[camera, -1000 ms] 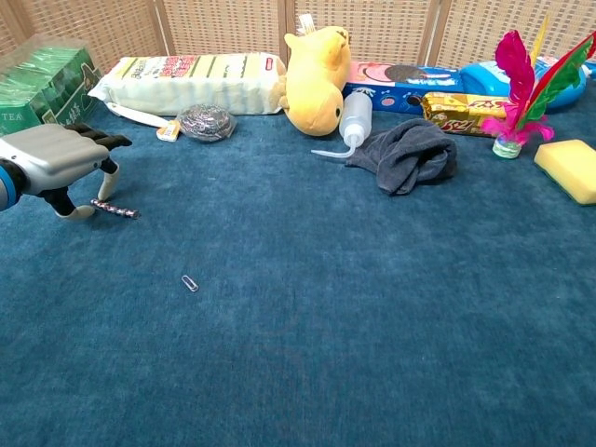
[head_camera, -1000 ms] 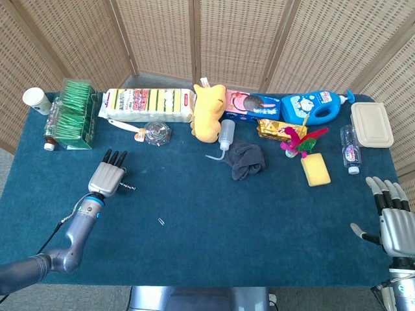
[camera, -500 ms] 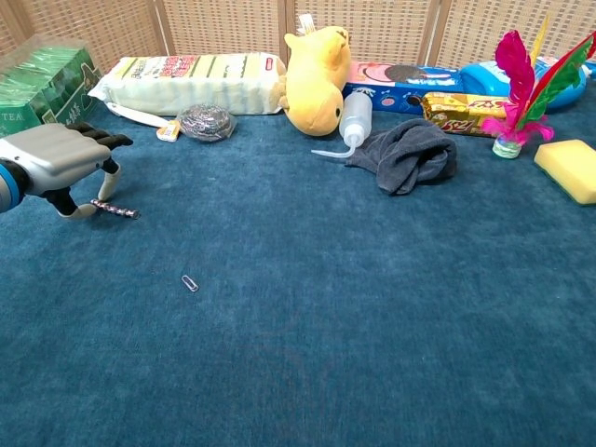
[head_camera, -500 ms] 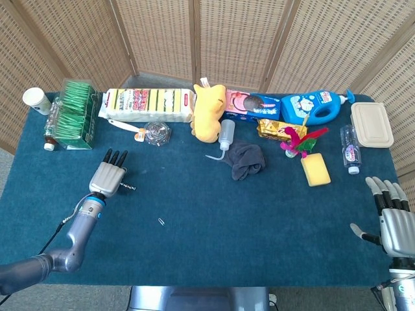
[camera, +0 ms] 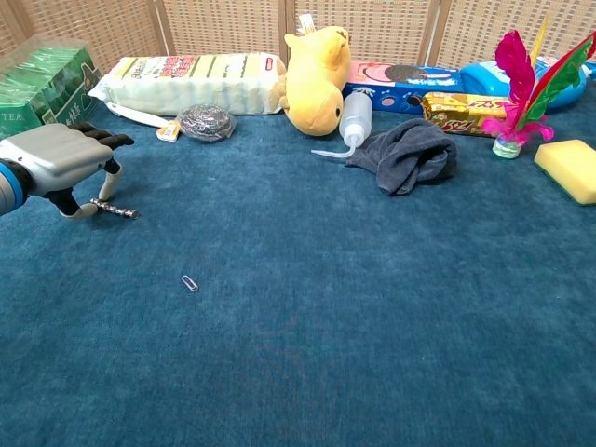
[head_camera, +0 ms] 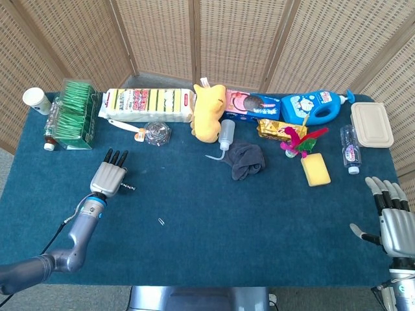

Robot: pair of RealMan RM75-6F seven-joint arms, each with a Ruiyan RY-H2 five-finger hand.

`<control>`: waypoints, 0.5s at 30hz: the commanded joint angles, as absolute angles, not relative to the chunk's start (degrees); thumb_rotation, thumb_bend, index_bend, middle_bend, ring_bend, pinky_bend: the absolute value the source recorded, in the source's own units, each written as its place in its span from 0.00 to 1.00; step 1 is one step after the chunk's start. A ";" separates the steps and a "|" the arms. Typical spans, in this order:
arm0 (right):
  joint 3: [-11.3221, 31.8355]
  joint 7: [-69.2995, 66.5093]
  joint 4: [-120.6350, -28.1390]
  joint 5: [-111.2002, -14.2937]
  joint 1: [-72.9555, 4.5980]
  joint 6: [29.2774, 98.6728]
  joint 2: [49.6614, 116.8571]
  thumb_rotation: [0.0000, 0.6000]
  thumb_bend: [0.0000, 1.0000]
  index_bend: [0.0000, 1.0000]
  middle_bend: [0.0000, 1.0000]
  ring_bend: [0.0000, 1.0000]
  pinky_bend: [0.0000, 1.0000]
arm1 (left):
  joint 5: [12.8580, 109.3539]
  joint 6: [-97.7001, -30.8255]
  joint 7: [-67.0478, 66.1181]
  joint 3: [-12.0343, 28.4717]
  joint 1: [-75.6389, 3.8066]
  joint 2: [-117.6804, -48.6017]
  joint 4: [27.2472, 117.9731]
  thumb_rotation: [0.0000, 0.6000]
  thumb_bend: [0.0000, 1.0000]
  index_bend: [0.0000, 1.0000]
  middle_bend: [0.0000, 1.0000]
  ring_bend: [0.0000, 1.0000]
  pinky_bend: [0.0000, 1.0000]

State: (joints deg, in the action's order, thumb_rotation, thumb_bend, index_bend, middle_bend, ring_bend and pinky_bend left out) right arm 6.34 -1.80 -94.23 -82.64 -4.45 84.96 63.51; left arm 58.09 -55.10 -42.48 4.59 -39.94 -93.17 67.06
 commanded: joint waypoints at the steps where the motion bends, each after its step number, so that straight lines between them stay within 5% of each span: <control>1: 6.33 -1.85 -94.25 -82.67 -4.45 84.97 63.47 1.00 0.00 0.00 0.00 0.00 0.00 | 58.10 -55.15 -42.54 4.57 -39.93 -93.27 67.04 1.00 0.69 0.52 0.00 0.00 0.00; 15: 6.25 -2.21 -94.36 -82.81 -4.47 84.90 63.33 1.00 0.00 0.00 0.00 0.00 0.00 | 59.94 -57.24 -43.15 4.55 -39.80 -91.57 69.00 1.00 0.70 0.53 0.00 0.00 0.00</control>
State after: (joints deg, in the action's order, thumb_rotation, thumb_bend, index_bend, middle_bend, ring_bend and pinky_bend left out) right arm 6.25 -2.21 -94.35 -82.81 -4.47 84.90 63.33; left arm 59.48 -56.75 -43.02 4.55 -39.83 -92.06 68.50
